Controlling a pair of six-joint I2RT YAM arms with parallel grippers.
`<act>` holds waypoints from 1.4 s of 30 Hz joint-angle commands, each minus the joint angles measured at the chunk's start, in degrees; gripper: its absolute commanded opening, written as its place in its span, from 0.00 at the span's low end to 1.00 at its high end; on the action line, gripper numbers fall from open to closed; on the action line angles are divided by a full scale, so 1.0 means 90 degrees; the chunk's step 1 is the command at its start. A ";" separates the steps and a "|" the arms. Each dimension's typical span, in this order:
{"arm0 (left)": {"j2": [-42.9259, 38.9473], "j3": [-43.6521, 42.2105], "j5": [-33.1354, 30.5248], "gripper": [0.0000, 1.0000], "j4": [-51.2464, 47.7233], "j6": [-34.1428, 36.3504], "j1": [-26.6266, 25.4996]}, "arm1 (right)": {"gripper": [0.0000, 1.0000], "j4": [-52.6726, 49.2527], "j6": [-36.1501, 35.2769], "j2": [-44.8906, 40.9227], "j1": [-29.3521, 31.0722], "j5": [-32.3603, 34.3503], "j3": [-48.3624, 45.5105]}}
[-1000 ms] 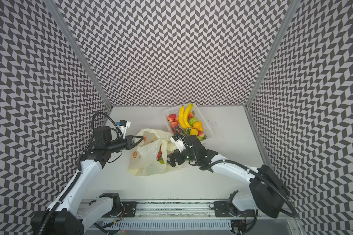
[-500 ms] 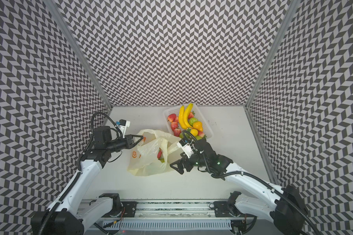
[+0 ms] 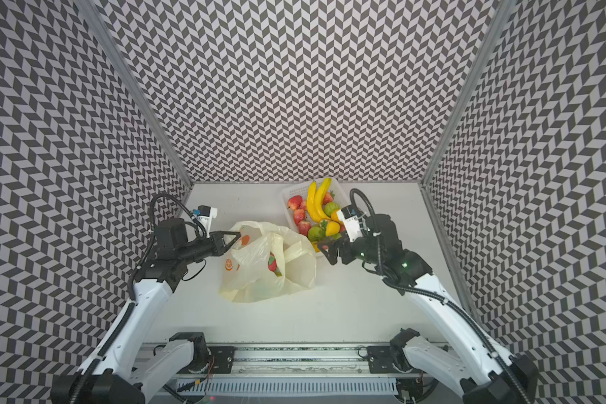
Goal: Place the fake fruits into the plastic bag and tie a complex knot
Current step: 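Withdraw the right gripper from the bag back over the basket, then close the right gripper on the yellow lemon and lift it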
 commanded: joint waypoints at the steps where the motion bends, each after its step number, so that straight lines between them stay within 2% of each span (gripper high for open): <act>1: -0.0059 0.0019 -0.0040 0.00 0.0002 0.0000 0.0048 | 1.00 0.0006 0.0069 0.0682 -0.0259 0.0116 0.0241; 4: -0.0059 0.0038 -0.0005 0.00 -0.0008 0.0012 0.0057 | 1.00 -0.0049 0.0063 0.1372 -0.0359 0.0694 0.0558; 7: -0.0059 0.0035 0.0105 0.00 0.0017 -0.0008 0.0057 | 0.99 -0.0080 0.0038 0.2004 -0.0575 0.0899 0.0915; 16: -0.0119 -0.0046 0.0295 0.00 0.0080 -0.0027 0.0057 | 0.97 -0.0151 -0.0167 0.3484 -0.0860 0.0770 0.1660; 22: -0.0069 -0.0073 0.0436 0.00 0.0134 -0.0037 0.0052 | 0.94 -0.0031 -0.0225 0.4020 -0.0860 0.0585 0.1833; 30: -0.0095 -0.0085 0.0492 0.00 0.0183 -0.0066 0.0048 | 0.88 -0.0047 -0.0211 0.4697 -0.0850 0.0720 0.2222; 42: -0.0088 -0.0063 0.0506 0.00 0.0141 0.0002 0.0048 | 0.79 0.0055 -0.0151 0.5260 -0.0831 0.0647 0.2435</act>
